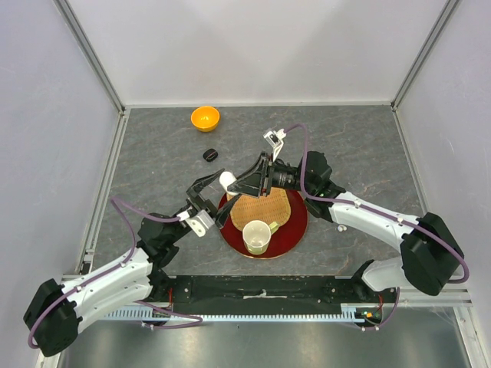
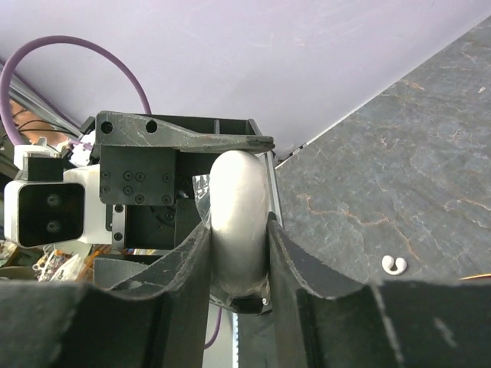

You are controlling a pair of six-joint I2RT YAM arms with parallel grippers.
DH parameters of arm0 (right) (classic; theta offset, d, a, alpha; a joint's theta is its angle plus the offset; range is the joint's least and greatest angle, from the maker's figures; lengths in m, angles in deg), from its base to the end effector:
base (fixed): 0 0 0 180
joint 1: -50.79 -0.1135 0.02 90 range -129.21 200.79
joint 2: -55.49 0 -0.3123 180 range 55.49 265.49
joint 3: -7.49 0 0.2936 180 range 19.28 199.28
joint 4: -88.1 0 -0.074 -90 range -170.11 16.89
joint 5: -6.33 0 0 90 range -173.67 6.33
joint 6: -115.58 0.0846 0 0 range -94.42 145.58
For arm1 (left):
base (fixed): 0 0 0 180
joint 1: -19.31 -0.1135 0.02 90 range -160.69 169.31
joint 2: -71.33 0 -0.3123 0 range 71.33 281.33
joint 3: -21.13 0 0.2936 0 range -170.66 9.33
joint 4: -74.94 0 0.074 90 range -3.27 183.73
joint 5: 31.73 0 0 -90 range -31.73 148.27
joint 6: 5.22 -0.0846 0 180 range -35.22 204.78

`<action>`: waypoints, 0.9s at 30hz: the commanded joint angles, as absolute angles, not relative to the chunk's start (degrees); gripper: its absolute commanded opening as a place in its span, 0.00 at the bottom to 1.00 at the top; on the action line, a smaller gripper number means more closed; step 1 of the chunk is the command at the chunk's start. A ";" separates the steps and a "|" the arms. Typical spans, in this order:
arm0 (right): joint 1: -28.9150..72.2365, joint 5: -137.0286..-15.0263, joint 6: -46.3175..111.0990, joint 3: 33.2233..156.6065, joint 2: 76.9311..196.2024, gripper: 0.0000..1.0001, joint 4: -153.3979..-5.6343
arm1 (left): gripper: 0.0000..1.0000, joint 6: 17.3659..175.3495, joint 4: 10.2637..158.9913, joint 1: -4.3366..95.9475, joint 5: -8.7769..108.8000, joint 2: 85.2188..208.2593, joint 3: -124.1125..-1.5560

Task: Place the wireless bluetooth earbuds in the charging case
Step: Pick up the charging case at the center of the board.

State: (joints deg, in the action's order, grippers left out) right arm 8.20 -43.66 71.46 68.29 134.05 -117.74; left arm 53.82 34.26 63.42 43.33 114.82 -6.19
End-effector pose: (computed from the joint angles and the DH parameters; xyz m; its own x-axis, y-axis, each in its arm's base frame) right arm 0.2393 0.2939 0.3495 -0.6365 0.1618 -0.7541 -0.7614 0.0244 0.6478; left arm 0.1407 -0.1668 0.3113 0.6880 0.0253 -0.7252 0.5679 0.6034 0.5598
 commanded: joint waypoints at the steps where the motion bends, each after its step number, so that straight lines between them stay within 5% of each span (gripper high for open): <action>1: 7.90 -43.42 74.79 68.15 135.03 0.36 -126.52 | 0.05 55.33 30.75 63.78 45.53 114.14 -5.61; 14: 7.55 -42.10 73.30 68.67 135.11 0.45 -123.10 | 0.05 55.60 30.66 63.78 46.85 114.93 -6.13; 23: 6.67 -41.83 68.91 70.43 135.03 0.15 -116.86 | 0.13 56.12 30.74 63.87 45.97 115.01 -6.31; 26: 6.67 -41.39 68.03 70.87 134.76 0.06 -115.97 | 0.25 56.65 31.36 63.78 45.18 114.84 -6.31; 27: 6.67 -41.39 67.51 71.13 134.59 0.03 -115.36 | 0.40 56.91 31.53 63.78 45.18 114.66 -6.22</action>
